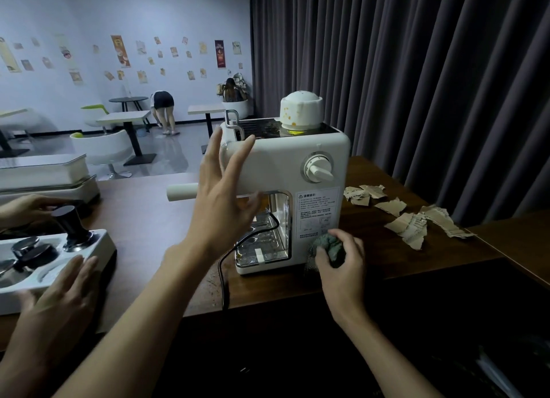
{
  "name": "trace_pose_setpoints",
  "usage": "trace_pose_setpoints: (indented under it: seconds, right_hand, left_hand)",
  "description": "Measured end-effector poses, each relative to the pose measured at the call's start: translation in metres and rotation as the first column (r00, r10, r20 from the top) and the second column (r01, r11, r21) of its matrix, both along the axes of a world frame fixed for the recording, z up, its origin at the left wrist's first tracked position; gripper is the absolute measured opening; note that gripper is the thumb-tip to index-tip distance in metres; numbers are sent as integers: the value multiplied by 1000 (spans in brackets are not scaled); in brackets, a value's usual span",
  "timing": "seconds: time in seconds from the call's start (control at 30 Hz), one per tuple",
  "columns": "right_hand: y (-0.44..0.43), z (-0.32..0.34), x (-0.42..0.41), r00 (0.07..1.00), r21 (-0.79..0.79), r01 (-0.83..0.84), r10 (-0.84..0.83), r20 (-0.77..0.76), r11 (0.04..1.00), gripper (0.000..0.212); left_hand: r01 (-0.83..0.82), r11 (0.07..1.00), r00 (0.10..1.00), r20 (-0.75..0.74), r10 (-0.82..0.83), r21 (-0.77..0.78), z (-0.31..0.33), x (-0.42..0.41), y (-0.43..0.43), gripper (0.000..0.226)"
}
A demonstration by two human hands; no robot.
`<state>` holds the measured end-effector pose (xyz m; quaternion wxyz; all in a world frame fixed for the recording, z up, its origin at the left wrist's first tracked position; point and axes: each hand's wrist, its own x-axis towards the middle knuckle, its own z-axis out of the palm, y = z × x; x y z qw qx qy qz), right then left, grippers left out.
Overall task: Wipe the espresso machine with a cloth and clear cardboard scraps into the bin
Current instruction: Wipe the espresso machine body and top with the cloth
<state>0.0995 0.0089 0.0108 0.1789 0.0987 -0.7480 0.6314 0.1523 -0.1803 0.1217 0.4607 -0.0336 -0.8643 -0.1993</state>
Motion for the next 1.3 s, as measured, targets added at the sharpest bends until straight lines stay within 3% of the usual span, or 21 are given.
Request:
trace_pose_setpoints:
  seconds: [0.1, 0.17, 0.23, 0.3, 0.4, 0.43, 0.47, 0.6, 0.7, 0.77, 0.83, 0.9, 0.97, 1.07, 1.17, 1.3]
  right_hand:
    - [4, 9, 5, 995, -101, -92, 94, 14, 991, 25]
    - [5, 16, 6, 986, -161, -161, 167, 25, 974, 24]
    - [4, 21, 6, 958, -254, -244, 274, 88, 936, 25]
    - [4, 24, 6, 911, -362, -320, 389, 137, 876, 25]
    - [4, 25, 9, 833, -429, -439, 536, 134, 789, 24]
    - [5, 25, 11, 814, -419, -475, 567, 124, 773, 25]
    - [7, 25, 12, 809, -380, -502, 577, 113, 777, 26]
    - [15, 26, 12, 835, -29, -534, 532, 140, 845, 36]
    - [16, 26, 14, 732, 1, -662, 647, 213, 749, 53]
    - [13, 26, 13, 761, 67, -641, 622, 182, 765, 49]
    - [6, 26, 11, 829, 173, -559, 544, 129, 811, 38]
    - [-4, 23, 11, 893, 264, -445, 448, 54, 856, 26]
    - [-15, 14, 14, 923, 311, -372, 385, 21, 875, 23]
    - [-36, -4, 22, 913, 360, -382, 407, 7, 851, 24]
    - [-58, -20, 26, 908, 416, -373, 418, -17, 829, 25]
    - [-71, -34, 26, 929, 602, -237, 358, -88, 762, 23]
  left_hand:
    - [-33, 989, 984, -168, 58, 145, -38, 14, 19, 40]
    - [98, 931, 994, 7, -107, 353, -57, 18, 29, 24]
    - [134, 797, 882, 296, -367, 590, -67, 19, 35, 16]
    - [91, 676, 744, 401, -534, 731, -75, 18, 38, 35]
    - [26, 368, 723, 237, -649, 930, -77, 13, 43, 53]
    - [22, 290, 728, 183, -660, 957, -77, 12, 43, 52]
    - [31, 273, 739, 162, -654, 961, -77, 11, 43, 47]
    - [55, 376, 862, 146, -485, 925, -79, 8, 41, 24]
    - [55, 441, 884, 161, -439, 896, -79, 7, 38, 21]
    - [63, 544, 868, 223, -444, 837, -76, 7, 35, 19]
    - [97, 692, 863, 286, -417, 716, -68, 10, 33, 14]
    - [75, 880, 928, 291, -234, 470, -57, 15, 29, 19]
    - [20, 972, 991, 122, -50, 232, -42, 19, 24, 29]
    - [-63, 987, 996, -55, 72, 147, -17, 22, 15, 55]
    - [-121, 990, 992, 26, 120, 78, 9, 15, 7, 68]
    - [-32, 997, 996, 79, 27, 69, 23, 5, 4, 56]
